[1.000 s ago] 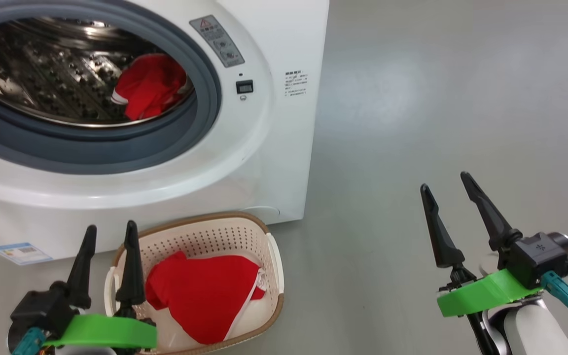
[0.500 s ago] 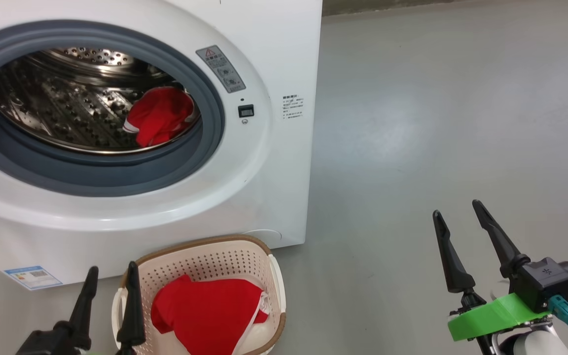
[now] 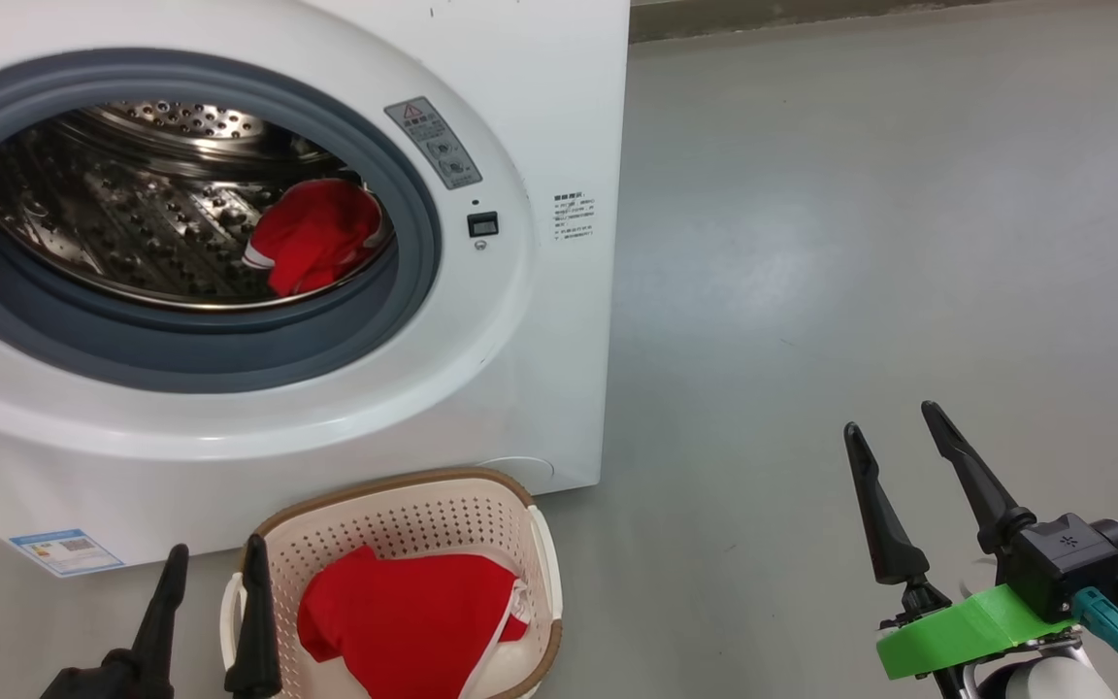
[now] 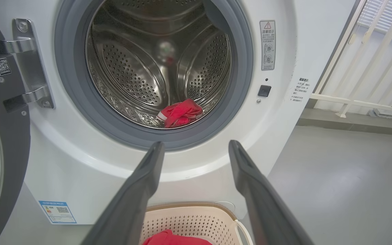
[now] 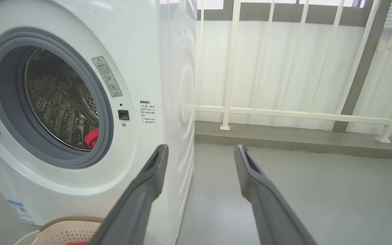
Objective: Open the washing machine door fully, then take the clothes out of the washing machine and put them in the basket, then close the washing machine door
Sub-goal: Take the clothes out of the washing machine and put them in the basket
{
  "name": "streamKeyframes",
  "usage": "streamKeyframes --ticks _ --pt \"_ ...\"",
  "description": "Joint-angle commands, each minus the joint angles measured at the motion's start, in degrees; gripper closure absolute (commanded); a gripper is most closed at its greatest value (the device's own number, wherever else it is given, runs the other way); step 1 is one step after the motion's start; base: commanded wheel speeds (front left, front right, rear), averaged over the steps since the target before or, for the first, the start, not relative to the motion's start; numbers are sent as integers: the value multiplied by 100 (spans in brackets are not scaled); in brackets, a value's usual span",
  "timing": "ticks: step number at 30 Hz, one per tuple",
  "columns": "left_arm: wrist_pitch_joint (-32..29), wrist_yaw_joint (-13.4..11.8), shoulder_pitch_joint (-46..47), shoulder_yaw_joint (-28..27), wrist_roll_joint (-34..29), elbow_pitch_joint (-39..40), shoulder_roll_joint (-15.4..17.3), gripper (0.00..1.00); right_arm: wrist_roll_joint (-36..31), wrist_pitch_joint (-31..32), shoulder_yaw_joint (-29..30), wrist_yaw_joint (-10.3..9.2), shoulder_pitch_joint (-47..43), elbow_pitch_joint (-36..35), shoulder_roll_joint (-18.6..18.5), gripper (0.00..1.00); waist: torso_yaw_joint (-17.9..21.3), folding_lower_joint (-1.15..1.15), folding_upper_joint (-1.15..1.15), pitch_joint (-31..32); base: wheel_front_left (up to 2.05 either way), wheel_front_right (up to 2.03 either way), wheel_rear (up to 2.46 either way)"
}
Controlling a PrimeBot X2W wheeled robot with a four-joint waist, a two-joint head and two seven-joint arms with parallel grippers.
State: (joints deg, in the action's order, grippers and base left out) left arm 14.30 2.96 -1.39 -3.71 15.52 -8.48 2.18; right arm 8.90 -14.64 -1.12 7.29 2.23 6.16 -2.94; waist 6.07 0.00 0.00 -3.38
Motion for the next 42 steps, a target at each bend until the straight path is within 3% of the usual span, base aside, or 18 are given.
streamKeyframes --ticks 1,23,42 --pt "70 -33 56 -203 -27 143 70 0 -20 -36 -163 20 20 -155 -51 0 -14 0 0 -5 0 0 0" --pt "70 -145 349 -27 154 -8 70 0 24 -36 -359 20 106 -165 -170 0 -228 0 0 -164 0 0 0" --pt "70 -13 2439 5 -78 -763 71 0 36 -36 -589 20 825 -396 -291 0 -400 0 0 -1347 0 0 0"
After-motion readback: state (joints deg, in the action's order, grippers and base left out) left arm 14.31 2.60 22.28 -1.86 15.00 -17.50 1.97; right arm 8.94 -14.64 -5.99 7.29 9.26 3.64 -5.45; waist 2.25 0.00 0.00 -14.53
